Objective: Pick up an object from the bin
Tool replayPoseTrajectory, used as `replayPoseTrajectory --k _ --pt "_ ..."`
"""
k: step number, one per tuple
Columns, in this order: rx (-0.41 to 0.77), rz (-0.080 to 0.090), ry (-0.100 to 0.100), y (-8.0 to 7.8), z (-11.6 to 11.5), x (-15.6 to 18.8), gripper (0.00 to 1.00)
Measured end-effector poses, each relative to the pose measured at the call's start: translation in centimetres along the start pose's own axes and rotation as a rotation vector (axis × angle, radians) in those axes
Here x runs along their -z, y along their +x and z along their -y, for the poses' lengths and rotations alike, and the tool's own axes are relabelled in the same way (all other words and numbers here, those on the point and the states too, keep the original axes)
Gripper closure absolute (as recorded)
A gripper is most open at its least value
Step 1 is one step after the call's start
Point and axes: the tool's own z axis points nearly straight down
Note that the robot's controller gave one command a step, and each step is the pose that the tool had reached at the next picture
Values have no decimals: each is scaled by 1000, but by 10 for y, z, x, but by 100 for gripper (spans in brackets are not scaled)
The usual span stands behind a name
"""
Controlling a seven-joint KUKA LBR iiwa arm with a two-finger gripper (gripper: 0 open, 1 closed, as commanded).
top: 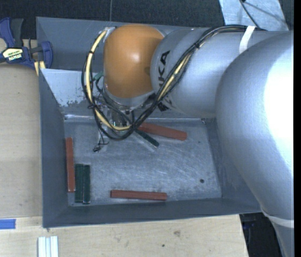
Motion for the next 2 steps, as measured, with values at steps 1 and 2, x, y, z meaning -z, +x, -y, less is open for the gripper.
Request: replayPoseTrajectory --k 1,2 --pt "154 5 -2 45 -29 -8 0" --pt "141 5 3 19 85 -77 0"
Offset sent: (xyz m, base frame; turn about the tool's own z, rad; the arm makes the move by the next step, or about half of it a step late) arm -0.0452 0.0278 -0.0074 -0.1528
